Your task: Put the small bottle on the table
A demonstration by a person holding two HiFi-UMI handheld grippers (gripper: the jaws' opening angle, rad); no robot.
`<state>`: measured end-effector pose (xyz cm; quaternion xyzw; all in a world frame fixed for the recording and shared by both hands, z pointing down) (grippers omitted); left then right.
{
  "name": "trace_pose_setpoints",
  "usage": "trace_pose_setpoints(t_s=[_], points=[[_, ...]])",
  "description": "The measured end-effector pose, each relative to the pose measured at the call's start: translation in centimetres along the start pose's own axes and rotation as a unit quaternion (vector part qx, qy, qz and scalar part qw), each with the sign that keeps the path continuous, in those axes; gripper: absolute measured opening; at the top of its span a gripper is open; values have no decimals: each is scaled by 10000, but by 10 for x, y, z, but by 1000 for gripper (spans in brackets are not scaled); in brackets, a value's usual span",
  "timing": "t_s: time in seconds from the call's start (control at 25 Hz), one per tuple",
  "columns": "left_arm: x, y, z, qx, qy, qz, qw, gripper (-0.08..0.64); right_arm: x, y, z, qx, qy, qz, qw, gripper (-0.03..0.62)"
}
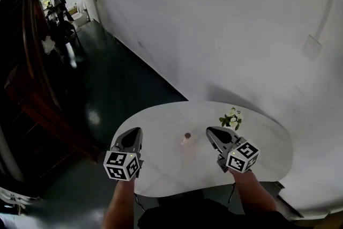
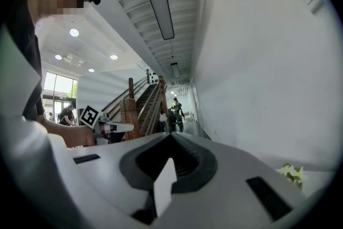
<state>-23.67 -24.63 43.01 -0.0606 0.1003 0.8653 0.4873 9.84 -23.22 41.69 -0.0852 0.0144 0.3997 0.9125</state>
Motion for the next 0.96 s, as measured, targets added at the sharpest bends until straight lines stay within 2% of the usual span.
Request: trace_pose_setpoints(t_s=[0.96], points=[[-4,-18,10,1,185,102,9998,11,14,-4,9,-20,84,63,9999,11]])
Point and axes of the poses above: the fingertips, and each gripper's own axes: x backward along the fingers, y to its left, z out of its underside, the point moved 8 cm from there along x, backward along the fingers, and after that the axes turned 3 degrees about z, right-handed, at the moved point
